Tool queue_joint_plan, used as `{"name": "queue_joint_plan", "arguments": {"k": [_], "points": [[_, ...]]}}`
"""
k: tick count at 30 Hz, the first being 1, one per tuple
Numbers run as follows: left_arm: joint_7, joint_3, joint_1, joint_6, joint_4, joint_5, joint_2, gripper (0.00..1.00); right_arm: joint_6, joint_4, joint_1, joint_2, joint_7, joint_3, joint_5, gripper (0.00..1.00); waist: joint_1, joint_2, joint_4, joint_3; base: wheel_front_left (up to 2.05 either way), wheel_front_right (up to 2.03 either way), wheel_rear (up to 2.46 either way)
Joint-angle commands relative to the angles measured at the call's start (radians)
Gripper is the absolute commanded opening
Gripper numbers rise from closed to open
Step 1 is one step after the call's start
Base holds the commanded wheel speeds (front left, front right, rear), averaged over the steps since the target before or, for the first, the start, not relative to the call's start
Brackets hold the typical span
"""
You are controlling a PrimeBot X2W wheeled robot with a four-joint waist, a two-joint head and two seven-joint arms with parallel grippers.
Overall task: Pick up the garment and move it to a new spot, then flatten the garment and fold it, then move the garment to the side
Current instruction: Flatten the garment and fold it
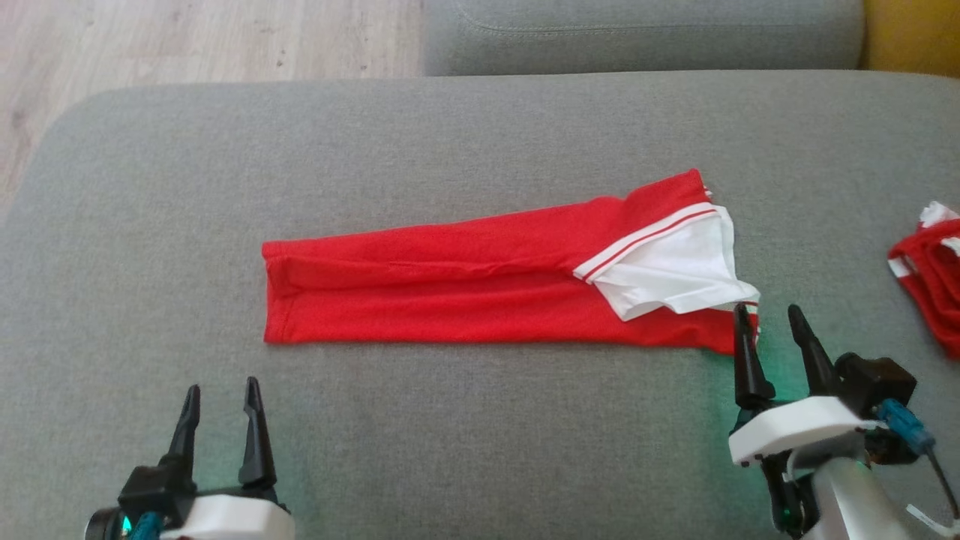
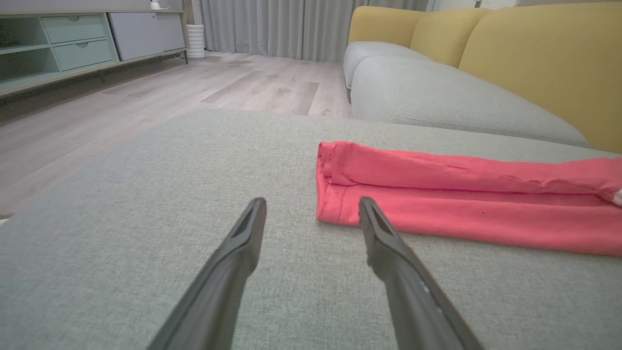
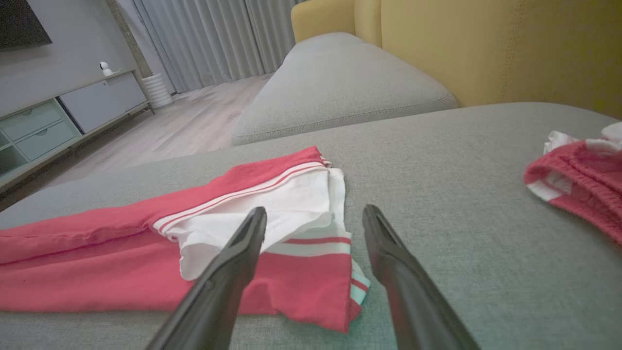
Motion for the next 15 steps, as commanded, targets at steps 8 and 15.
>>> {"name": "queue_joint_plan", "arguments": {"k": [8, 15], "points": [[-0.01, -0.021, -0.066, -0.018, -0.042, -0.017, 0.001, 1.0, -0.001, 0.025, -0.112, 0.005, -0.011, 0.009, -0.039, 1.0, 0.0003, -0.0001, 0.029, 0.07, 0.0, 0.0, 0.0], [-0.01, -0.08, -0.11, -0.025, -0.02, -0.042, 0.001, 1.0, -0.001, 0.225, -0.272, -0.008, -0.011, -0.055, -0.072, 1.0, 0.0003, -0.0001, 0.075, 0.138, 0.0, 0.0, 0.0]]}}
